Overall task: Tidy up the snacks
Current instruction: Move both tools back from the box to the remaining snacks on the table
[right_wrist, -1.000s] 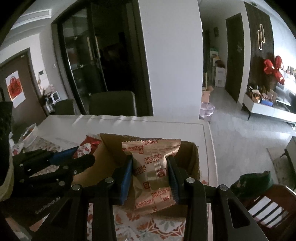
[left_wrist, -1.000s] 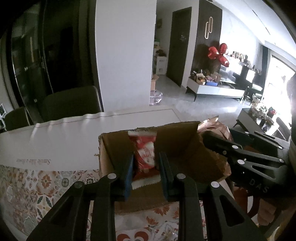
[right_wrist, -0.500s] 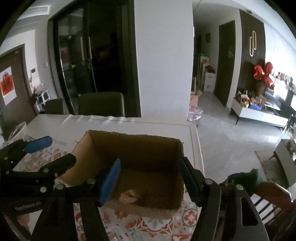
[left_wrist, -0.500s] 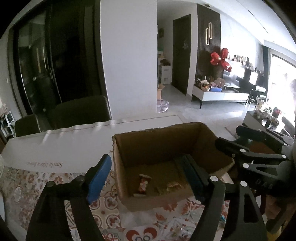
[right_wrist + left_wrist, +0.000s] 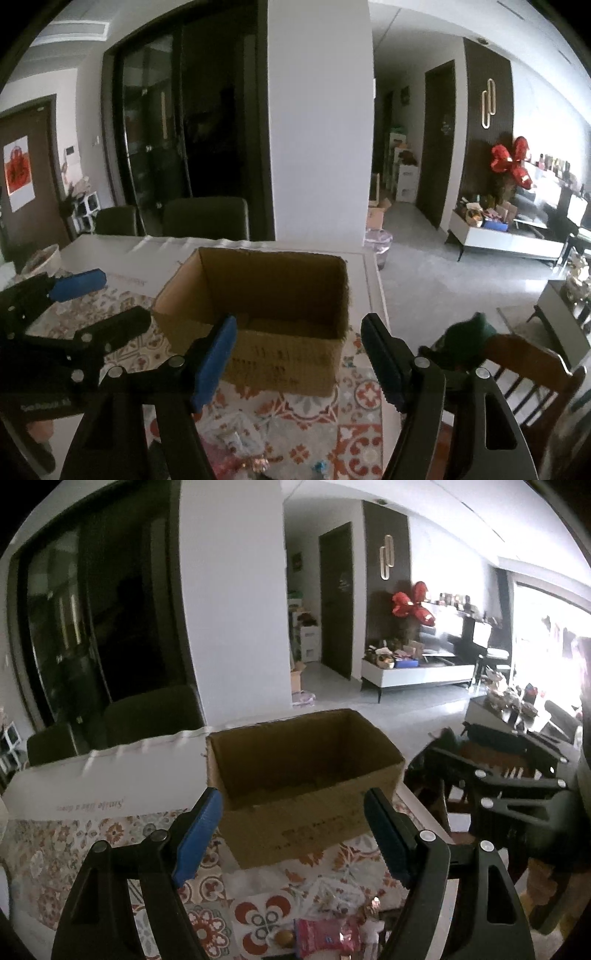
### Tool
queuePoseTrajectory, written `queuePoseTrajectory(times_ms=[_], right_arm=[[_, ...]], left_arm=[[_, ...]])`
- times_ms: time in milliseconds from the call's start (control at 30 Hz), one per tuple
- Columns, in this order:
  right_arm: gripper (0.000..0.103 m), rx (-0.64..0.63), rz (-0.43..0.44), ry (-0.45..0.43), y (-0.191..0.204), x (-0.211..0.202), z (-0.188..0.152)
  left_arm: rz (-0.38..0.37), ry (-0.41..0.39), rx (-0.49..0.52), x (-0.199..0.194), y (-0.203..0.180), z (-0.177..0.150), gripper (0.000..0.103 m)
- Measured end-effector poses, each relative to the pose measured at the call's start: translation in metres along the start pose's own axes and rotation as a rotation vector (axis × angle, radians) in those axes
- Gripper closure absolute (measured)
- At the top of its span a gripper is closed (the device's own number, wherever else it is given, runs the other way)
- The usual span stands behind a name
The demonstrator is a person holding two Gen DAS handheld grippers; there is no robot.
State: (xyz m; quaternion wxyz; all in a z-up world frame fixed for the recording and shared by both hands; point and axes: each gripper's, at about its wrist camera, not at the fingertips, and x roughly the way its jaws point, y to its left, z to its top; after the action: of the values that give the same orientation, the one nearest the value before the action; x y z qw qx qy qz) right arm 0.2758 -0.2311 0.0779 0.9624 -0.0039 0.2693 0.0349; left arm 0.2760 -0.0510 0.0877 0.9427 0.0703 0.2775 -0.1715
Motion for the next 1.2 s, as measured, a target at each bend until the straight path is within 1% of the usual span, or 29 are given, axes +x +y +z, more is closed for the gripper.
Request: queuePoseTrajectory(times_ms=[200,433,700,933,1067,1167,1200], right_arm=[[0.032,0.009,-0.037,-0.006,-0.008,-0.020,-0.027],[0.032,0.025,-0.055,0.033,-0.017,-0.030,-0.060],[0.033,0.061,-0.057,0.124,-0.031,-0.021,-0.093],[0.033,0.080,-0.071,0.199,-0.037,-0.007,-0.122],[0.033,0.085,-0.069,0.243,-0.039,0.003,-0.136],[0.033,0.090,-0.064,0.268,-0.039,0.009,-0.144],[0.033,0.095,-0.062,0.277,-0.040,0.011,-0.147]], left_arm=[[-0.034,-0.006,0.072,-0.012,-0.025,-0.018,0.024],[-0.088,0.047,0.127,-0.004,-0.046,-0.041,0.025],[-0.138,0.126,0.170,0.013,-0.064,-0.065,0.026],[-0.163,0.207,0.167,0.037,-0.068,-0.087,0.030],[-0.188,0.256,0.163,0.051,-0.070,-0.100,0.035],[-0.210,0.281,0.164,0.059,-0.072,-0.106,0.037],[-0.219,0.287,0.163,0.062,-0.073,-0.108,0.039]])
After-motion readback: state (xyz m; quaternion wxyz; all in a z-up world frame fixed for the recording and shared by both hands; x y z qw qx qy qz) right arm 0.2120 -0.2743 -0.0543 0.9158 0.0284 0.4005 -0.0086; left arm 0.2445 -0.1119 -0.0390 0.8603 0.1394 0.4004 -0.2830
